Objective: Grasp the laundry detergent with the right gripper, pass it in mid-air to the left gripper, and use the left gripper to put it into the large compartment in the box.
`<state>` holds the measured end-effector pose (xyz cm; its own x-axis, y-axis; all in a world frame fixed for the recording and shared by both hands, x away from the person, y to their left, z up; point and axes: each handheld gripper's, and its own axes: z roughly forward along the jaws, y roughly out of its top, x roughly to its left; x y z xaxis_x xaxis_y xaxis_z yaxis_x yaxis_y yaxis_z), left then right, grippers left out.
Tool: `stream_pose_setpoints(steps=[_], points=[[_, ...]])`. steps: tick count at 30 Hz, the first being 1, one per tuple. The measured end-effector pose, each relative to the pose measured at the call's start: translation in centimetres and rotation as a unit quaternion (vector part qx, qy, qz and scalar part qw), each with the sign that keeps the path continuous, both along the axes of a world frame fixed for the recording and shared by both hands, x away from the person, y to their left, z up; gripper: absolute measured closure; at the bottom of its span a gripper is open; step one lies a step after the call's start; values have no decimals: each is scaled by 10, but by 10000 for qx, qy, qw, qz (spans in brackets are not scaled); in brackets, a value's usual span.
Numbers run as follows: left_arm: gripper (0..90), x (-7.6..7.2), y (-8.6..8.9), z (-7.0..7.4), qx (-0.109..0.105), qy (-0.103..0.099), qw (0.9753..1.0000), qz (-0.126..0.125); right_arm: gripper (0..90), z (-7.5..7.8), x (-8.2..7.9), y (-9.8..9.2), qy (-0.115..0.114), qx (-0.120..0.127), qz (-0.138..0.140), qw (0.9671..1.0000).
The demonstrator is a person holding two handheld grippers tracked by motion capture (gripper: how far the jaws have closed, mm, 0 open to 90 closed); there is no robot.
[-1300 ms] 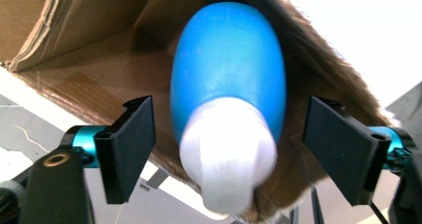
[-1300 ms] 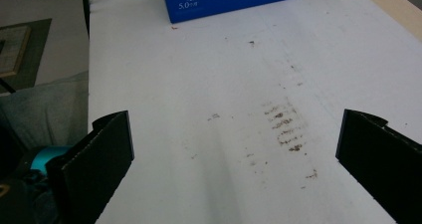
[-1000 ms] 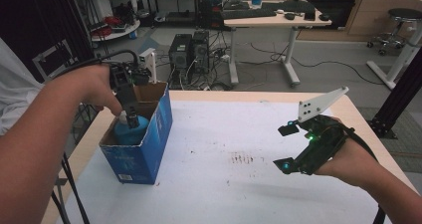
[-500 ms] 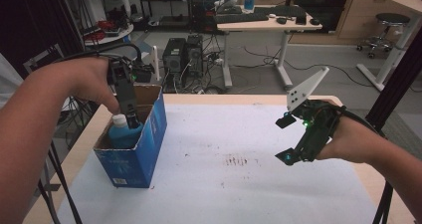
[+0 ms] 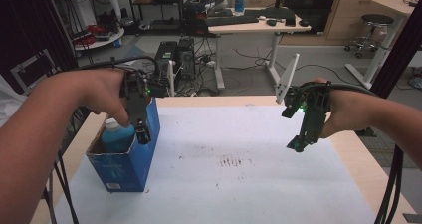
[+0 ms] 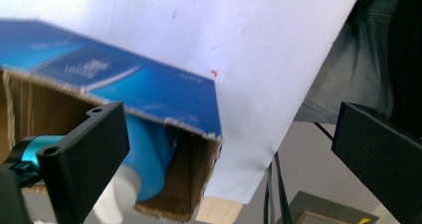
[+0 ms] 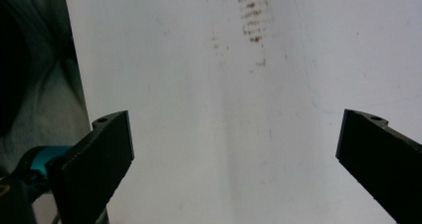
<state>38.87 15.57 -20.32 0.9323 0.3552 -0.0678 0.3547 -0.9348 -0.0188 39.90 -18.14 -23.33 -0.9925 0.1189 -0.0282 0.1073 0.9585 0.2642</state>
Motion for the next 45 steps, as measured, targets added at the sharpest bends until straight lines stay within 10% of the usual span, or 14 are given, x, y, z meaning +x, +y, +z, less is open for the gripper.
stream_pose_setpoints(steps=[12,45], points=[[16,4,-19,-16,-83,-35,9985,-532,7,26,4,4,-79,-666,195,9976],[16,14,-30,-15,-130,-81,9979,-627,7,21,8,0,-29,-628,168,9979]])
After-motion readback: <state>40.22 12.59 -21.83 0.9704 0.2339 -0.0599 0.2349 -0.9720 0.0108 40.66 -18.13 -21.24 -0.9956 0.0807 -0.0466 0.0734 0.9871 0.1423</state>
